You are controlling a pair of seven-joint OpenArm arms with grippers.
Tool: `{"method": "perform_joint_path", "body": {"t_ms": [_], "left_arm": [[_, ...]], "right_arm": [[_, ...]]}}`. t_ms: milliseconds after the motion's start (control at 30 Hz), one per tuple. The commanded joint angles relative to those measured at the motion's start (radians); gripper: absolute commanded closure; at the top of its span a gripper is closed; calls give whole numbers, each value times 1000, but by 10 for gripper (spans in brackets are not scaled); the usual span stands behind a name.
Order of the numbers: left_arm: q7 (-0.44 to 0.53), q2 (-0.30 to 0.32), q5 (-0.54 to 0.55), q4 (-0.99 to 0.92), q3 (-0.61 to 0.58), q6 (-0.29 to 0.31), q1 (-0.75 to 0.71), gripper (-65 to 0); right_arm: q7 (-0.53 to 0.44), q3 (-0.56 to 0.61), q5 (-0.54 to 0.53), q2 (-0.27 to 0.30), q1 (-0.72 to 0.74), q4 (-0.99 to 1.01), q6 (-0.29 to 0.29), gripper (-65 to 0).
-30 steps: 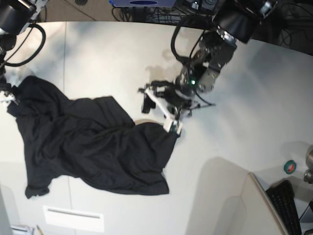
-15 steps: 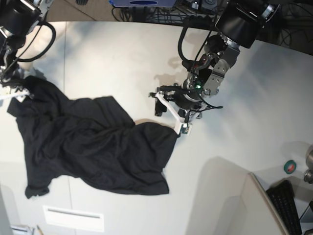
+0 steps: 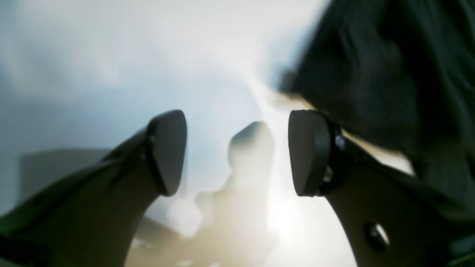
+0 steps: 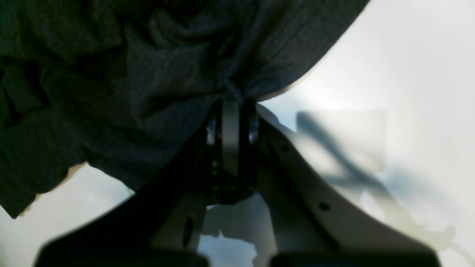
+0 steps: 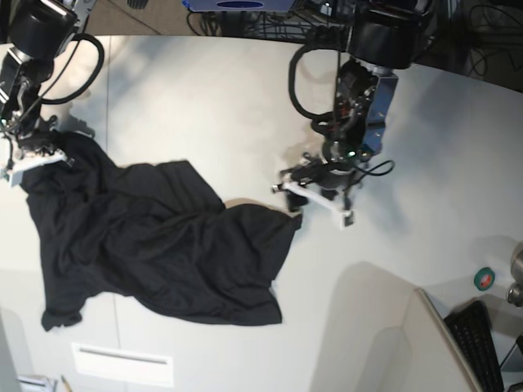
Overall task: Layout the t-shirt on the table in an organized manner, then fold the t-shirt properly
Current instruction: 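Grasp the t-shirt hem edge with the left gripper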
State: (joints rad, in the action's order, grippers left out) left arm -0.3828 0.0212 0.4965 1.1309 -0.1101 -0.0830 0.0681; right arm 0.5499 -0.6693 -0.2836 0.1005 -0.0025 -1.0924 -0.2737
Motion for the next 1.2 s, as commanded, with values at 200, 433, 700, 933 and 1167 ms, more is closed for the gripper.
{"method": "perform_joint_path", "body": {"t_ms": [200, 433, 700, 933, 1167], "left_arm": [[17, -74, 1, -162, 13, 21, 115, -410], [11, -105, 1, -136, 13, 16, 129, 0], [-31, -63, 0, 206, -20, -212, -23, 0], [-356, -89, 1, 478, -35, -389, 9, 0], [-368, -162, 1, 189, -30, -392, 267, 0]], "right_arm": [[23, -2, 8, 8, -3, -4, -5, 0], [23, 3, 10, 8, -21, -4, -5, 0], [23, 7, 10, 11, -66, -56, -5, 0], [25, 7, 10, 11, -130, -160, -5, 0], [28, 9, 10, 18, -123, -164, -5, 0]]}}
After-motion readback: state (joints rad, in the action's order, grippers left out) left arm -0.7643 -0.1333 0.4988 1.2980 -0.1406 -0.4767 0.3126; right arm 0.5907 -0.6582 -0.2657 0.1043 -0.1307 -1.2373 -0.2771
